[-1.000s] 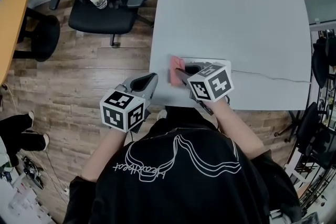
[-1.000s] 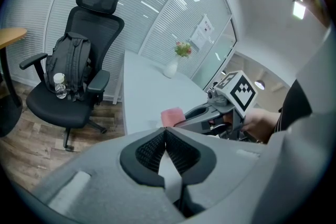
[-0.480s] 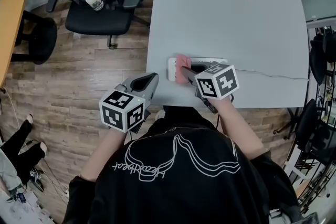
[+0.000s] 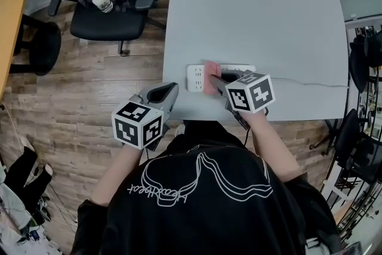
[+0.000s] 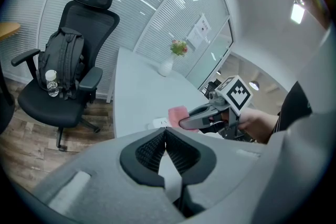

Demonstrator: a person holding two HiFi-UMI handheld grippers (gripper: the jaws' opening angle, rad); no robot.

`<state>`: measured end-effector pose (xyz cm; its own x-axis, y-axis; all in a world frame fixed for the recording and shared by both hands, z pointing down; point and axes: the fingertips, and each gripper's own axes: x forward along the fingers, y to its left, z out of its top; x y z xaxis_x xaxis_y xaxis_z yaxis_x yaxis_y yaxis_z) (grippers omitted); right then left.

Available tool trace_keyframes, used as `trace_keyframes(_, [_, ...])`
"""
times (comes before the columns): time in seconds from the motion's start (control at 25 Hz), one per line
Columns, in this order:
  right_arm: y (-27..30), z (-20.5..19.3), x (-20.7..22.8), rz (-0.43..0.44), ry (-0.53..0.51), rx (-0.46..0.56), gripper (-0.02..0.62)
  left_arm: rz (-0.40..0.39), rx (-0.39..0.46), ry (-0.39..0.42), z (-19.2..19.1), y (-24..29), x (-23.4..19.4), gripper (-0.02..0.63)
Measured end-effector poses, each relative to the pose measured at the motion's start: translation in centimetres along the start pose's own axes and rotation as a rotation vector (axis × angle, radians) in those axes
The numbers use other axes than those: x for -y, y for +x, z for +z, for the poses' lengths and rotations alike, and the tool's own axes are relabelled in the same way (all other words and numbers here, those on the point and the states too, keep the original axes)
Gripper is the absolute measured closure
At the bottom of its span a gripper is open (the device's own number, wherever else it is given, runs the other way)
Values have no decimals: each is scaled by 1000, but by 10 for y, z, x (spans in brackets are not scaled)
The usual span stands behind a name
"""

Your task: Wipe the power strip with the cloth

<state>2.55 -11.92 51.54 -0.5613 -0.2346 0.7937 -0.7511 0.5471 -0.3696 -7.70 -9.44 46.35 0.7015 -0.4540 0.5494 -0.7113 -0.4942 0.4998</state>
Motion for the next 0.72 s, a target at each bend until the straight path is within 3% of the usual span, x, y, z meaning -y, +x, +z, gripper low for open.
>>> trace_keyframes(0.72, [-25, -17, 32, -47, 60, 21, 557, -32, -12, 12, 1, 11, 14, 594])
